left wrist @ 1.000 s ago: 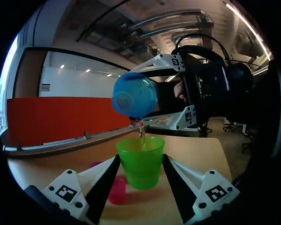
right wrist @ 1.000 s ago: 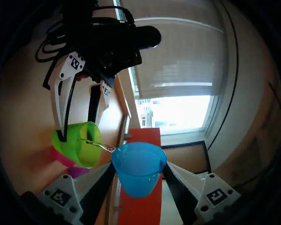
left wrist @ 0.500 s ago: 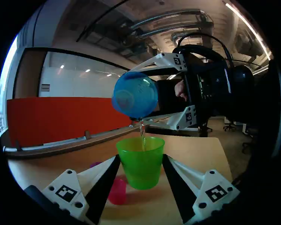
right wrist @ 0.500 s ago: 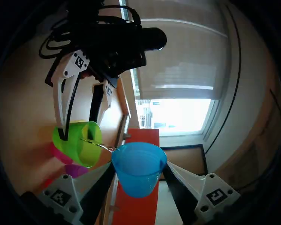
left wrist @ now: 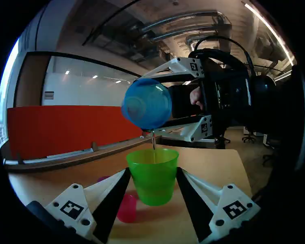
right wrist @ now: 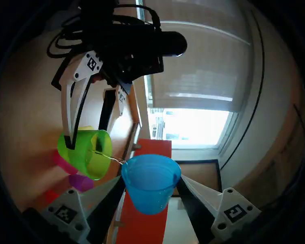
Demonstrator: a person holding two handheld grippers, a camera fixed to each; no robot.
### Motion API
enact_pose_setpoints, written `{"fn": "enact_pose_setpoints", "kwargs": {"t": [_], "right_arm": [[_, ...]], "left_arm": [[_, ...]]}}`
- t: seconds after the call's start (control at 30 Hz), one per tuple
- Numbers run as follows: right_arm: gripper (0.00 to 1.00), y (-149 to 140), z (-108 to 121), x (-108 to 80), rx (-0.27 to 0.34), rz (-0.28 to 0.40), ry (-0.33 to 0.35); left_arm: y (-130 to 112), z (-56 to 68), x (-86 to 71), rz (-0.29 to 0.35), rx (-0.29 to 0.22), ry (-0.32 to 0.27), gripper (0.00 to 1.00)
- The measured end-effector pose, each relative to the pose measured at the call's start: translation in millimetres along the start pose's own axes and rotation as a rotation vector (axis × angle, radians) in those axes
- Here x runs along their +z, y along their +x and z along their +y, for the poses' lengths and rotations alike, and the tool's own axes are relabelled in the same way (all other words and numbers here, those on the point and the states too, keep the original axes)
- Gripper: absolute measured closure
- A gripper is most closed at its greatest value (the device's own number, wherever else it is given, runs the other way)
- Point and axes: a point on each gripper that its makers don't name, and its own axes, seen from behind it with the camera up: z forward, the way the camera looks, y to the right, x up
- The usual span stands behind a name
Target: Pour water
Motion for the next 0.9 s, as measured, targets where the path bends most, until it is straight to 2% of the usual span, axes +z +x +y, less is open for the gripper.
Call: {"fn": "enact_pose_setpoints", "kwargs": {"t": [0.47,0.67,0.77,0.9], "right_arm": [[0.11,0.3,2.5,0.2,-0.070,-0.005,-0.015],[0.11,1.0,1.7,0.9,-0.068,0.001,-0.016],[0.11,0.0,2.3,1.7,-0.035,0.002,-0.018],[0.11,-4.0,4.2,1.7,0.065,-0.001,-0.029]], "left_arm": [[1.8,0.7,0.0,0.001,0.003,-0.002,0.19],[1.9,2.1,0.0,0.000,0.006,-0.006,0.19],[2.3,1.6,0.1,0.000,0.007,-0.003,0.19],[3.2,0.8,-0.9,0.001,0.007,-0.001,0.19]]}}
